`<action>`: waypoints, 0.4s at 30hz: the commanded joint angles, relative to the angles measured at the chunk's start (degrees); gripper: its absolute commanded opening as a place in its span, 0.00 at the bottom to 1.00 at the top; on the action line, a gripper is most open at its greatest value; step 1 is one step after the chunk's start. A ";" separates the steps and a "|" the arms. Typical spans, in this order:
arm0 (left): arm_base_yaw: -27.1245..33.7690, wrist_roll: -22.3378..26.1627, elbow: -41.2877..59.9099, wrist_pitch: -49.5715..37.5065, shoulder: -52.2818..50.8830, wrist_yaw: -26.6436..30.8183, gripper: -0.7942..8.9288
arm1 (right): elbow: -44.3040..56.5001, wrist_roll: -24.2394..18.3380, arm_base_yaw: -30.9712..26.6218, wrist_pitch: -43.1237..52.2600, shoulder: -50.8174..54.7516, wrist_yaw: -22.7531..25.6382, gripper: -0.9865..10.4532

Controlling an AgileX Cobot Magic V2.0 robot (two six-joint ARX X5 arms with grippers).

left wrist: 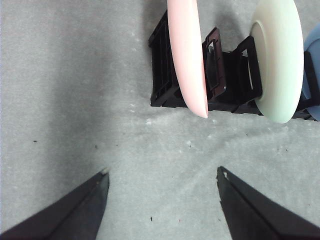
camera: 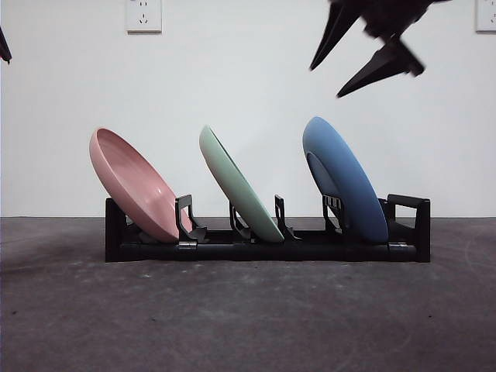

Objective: Place the plate

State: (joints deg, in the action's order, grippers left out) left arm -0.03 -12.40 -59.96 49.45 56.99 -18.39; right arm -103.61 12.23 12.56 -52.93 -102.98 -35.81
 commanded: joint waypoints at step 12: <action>0.00 0.83 -1.49 -1.05 0.24 -0.37 0.44 | -3.76 -2.32 3.91 -0.33 -8.02 7.37 0.30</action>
State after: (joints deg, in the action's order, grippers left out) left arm -0.03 -12.40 -59.96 49.04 56.97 -18.39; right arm -105.86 10.94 16.10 -53.43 -109.71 -28.80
